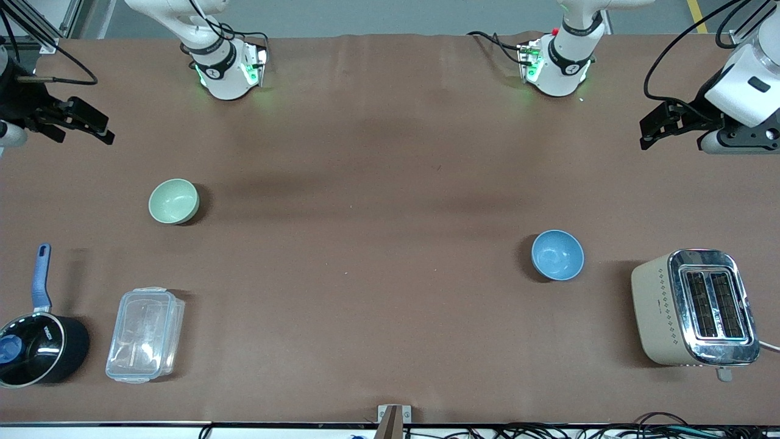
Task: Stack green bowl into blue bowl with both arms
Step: 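Grasp the blue and green bowls with the left and right grippers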
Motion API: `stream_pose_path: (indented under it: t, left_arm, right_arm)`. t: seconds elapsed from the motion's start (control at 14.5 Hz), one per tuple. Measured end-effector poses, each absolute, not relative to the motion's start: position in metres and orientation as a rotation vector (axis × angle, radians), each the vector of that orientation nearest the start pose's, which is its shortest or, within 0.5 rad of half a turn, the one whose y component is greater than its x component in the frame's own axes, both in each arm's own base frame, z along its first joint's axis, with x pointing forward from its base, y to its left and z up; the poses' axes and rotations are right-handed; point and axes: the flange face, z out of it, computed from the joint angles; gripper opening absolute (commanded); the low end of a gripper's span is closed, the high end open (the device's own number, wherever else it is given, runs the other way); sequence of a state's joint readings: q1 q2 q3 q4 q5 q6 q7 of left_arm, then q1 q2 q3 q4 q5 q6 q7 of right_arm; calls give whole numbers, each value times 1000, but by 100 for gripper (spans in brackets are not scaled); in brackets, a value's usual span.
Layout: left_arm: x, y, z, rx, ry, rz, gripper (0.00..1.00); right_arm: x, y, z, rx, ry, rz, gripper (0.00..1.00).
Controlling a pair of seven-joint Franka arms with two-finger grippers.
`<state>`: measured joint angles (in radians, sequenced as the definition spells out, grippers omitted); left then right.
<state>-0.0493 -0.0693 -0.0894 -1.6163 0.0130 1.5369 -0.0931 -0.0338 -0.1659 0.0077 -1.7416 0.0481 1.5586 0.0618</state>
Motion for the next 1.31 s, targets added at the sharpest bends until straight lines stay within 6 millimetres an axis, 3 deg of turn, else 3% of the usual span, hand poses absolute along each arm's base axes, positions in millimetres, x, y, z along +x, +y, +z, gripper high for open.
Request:
stream_pose_path:
  t: [0.34, 0.55, 0.76, 0.97, 1.17, 1.31]
  left_arm:
    - [527, -67, 636, -3121, 55, 20, 100]
    - [550, -66, 602, -3124, 47, 55, 100]
    - [587, -61, 529, -3133, 17, 46, 100]
    - [612, -45, 444, -3143, -27, 31, 100]
    - [622, -38, 371, -3152, -47, 27, 99]
    - [626, -39, 335, -3156, -47, 42, 89]
  right_arm:
    - [500, -13, 637, -3093, 135, 2, 98]
    - [502, -14, 642, -3094, 137, -24, 97]
    - [507, -27, 636, -3093, 175, -9, 97]
    - [514, -56, 609, -3088, 242, 41, 97]
    - [520, -97, 555, -3083, 212, 50, 97]
    - [519, -118, 500, -3067, 168, 30, 97]
